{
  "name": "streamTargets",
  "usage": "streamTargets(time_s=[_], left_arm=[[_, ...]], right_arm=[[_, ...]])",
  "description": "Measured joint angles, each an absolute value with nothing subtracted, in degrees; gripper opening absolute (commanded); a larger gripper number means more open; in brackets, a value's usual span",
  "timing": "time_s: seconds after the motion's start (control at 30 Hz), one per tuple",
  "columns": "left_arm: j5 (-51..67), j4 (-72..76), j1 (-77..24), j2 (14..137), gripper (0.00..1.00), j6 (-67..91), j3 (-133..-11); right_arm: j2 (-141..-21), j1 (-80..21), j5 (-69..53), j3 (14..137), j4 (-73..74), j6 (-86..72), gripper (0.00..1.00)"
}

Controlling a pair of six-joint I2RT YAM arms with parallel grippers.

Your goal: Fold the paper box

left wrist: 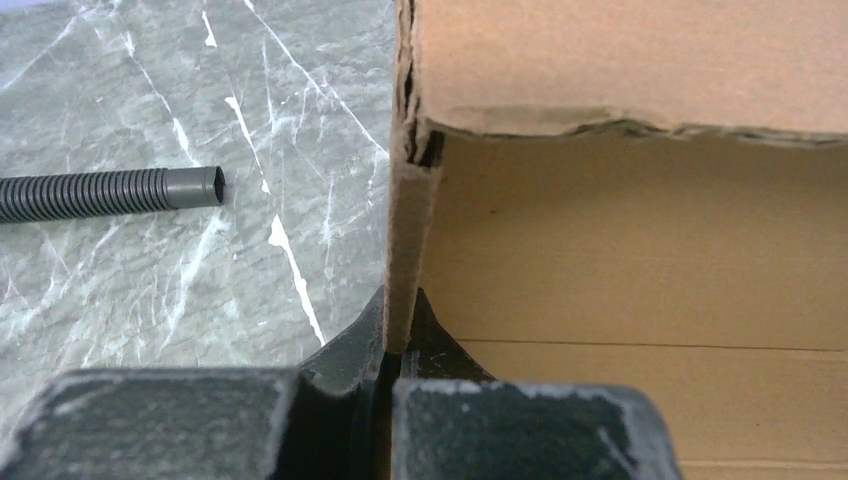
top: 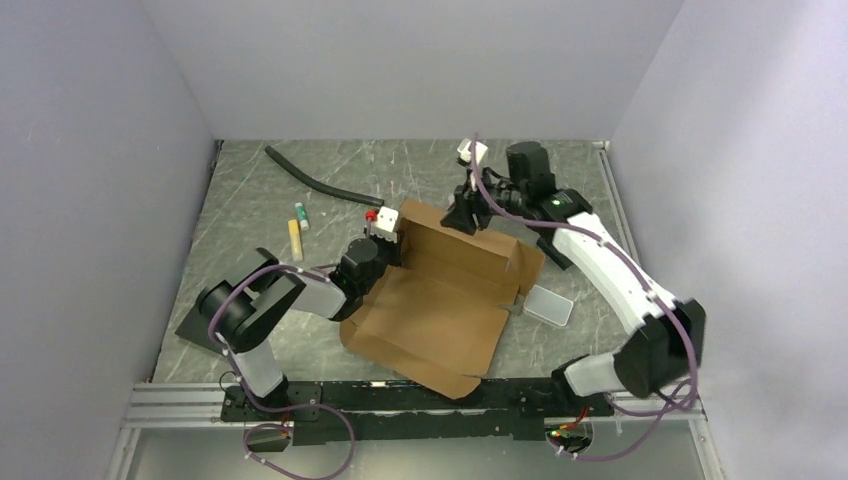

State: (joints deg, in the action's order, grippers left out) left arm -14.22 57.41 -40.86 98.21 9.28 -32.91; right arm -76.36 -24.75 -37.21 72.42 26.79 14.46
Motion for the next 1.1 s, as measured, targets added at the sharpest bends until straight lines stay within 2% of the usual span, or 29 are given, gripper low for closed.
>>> streamTargets(time_s=[0.23, 0.7, 0.83, 0.9, 0.93, 1.07, 1.1], left_arm=[[-16.8, 62.8, -42.4, 101.1, 0.0, 7.1, -32.7], [-17.3, 61.0, -42.7, 97.7, 0.44, 5.5, -32.2], [-17.3, 60.5, -42.7, 95.4, 0.47, 5.3, -32.3], [-17.3, 60.1, -42.7, 95.3, 0.46, 5.2, -32.9], [-17.3, 59.8, -42.7, 95.3, 0.41, 5.1, -33.2], [-17.8, 59.8, -42.7, 96.3, 0.02, 4.8, -35.0], [-18.1, 60.2, -42.7, 97.0, 0.0, 4.7, -35.5]], right_arm=[[-90.2, -25.0, -42.0, 73.0, 24.2, 6.7, 0.33], [-90.6, -24.9, -42.0, 73.0, 21.7, 5.3, 0.33], [-90.5, -24.9, -42.0, 73.0, 21.7, 5.3, 0.33], [-90.3, -24.9, -42.0, 73.0, 21.8, 5.3, 0.33], [-90.2, -24.9, -42.0, 73.0, 21.8, 5.3, 0.34], [-89.9, -24.9, -42.0, 73.0, 21.7, 5.3, 0.34], [-89.9, -24.9, -42.0, 73.0, 21.7, 5.3, 0.34]])
